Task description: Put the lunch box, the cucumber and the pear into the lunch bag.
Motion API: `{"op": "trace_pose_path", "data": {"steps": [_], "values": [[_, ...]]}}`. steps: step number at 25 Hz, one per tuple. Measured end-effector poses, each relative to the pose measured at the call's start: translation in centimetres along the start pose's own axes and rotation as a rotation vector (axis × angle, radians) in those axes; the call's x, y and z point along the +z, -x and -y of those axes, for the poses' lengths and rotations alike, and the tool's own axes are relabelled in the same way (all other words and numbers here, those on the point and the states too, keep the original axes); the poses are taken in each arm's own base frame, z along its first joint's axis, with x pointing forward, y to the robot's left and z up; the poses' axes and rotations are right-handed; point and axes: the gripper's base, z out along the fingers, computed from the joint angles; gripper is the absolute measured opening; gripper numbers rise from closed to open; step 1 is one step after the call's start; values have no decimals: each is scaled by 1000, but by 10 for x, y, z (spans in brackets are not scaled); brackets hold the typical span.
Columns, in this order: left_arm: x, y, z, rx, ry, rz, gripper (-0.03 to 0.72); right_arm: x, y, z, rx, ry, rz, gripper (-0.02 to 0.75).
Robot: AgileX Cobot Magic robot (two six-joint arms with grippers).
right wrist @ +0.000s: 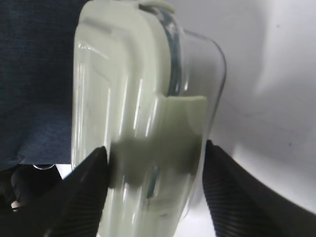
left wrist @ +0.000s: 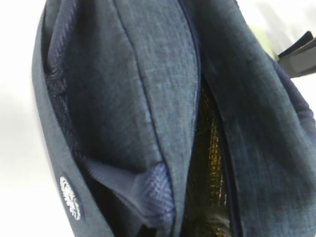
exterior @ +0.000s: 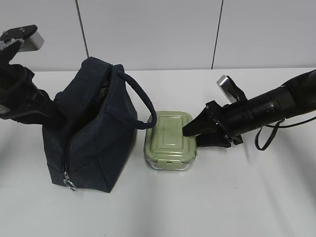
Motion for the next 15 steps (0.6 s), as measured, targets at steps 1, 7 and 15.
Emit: {"op": "trace_pose_path", "data": {"steps": [1,7,15], "values": [[0,0,0,0,0,0,1,0,0,0,1,5,0,464],[0,0,0,0,0,0,1,1,1,0,5,13,1,464],[0,0,0,2,3,1,1,1,2,0,10,20,11,395]]}}
